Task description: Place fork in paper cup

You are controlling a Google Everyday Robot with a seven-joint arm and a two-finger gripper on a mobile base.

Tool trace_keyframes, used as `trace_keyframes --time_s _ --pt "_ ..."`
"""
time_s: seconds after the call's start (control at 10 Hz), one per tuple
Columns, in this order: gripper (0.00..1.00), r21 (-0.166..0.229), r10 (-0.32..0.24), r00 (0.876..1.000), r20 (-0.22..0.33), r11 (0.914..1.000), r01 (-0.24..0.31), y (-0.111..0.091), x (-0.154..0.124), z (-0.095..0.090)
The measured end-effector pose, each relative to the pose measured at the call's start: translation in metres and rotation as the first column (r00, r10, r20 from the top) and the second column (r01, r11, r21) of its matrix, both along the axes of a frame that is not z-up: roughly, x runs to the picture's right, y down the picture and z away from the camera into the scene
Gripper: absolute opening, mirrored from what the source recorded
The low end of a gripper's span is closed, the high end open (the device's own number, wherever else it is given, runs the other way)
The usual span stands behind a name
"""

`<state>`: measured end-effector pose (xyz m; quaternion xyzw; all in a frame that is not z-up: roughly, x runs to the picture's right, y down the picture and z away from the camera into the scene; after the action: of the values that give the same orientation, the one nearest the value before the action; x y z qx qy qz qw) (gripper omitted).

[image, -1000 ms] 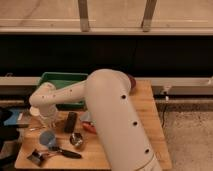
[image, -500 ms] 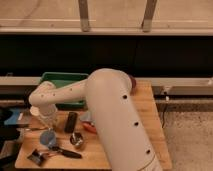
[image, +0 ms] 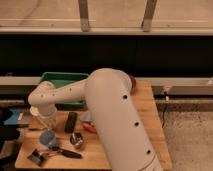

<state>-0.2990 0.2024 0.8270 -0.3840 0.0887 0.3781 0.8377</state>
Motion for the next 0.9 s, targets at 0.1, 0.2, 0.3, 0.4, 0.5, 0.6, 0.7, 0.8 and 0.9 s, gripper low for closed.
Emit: trace_keyframes --time_s 0.1,0.2,0.3,0.4,0.5,0.6,0.7,0.8,0.9 --pt "0.0 0.004 0.009 1.0 0.001 1.0 -0.009 -0.002 0.001 0.001" --pt "0.0 0.004 0.004 1.0 0.0 1.0 -0.004 -0.001 0.001 0.001" --pt "0.0 0.01 0.007 1.0 0.001 0.9999 -0.007 -0.003 0.003 -0.001" --pt "0.0 0.028 0.017 1.0 0.003 0.9995 -0.017 -0.009 0.007 -0.002" --pt "0.0 0.052 0.035 0.999 0.004 0.9981 -0.035 -0.022 0.012 -0.009" --pt "0.0 0.066 0.042 0.999 0.002 0.9969 -0.042 -0.031 0.014 -0.016" --pt "0.0 0.082 0.045 0.999 -0.002 0.9956 -0.044 -0.039 0.015 -0.023" --pt "0.0 0.101 0.043 0.999 -0.007 0.994 -0.042 -0.046 0.017 -0.029" --pt "0.0 0.116 0.041 0.999 -0.012 0.9924 -0.04 -0.051 0.02 -0.034"
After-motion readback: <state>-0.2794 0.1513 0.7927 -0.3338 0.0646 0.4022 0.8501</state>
